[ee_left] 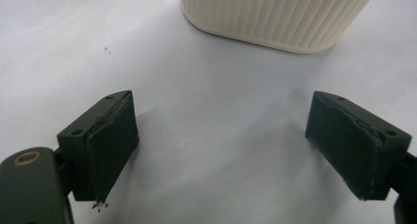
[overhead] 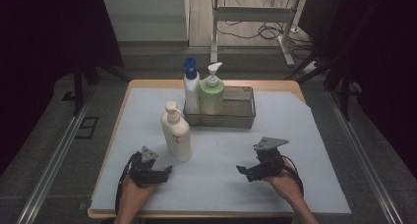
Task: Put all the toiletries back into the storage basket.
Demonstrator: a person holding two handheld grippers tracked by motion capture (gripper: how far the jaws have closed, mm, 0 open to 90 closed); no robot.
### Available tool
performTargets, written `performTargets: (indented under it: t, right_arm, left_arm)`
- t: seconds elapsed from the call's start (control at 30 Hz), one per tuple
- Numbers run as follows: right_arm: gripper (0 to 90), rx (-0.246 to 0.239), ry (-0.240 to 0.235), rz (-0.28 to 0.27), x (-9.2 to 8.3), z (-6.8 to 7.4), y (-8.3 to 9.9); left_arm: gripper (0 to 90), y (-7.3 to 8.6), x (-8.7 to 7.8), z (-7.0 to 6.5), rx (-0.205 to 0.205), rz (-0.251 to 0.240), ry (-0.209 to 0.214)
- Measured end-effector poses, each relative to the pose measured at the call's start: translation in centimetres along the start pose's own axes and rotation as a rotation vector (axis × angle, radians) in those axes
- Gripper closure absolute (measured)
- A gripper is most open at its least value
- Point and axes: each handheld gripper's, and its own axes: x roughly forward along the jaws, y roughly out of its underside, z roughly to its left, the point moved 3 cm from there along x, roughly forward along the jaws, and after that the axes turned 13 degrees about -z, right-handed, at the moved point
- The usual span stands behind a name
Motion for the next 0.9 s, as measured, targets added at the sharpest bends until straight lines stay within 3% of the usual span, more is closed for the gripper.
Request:
performTargets:
  t: [0.33, 0.6, 0.9]
  right_arm:
    - [0.0, -0.005, -0.047, -0.015, 1.3, 1.1, -1.8]
    - [0.0, 0.009, -0.064, -0.027, 2.4, 1.9, -2.6]
    - [3.9, -0.01, -0.069, -0.038, 3.7, 3.3, -4.0]
  left_arm:
    - [12.1, 0.0, 0.0, 0.0, -0.003, -0.002, -0.001]
    - [12.0, 0.0, 0.0, 0.0, -0.004, -0.002, -0.001]
    - [12.1, 0.0, 0.0, 0.0, -0.001, 0.001, 0.0]
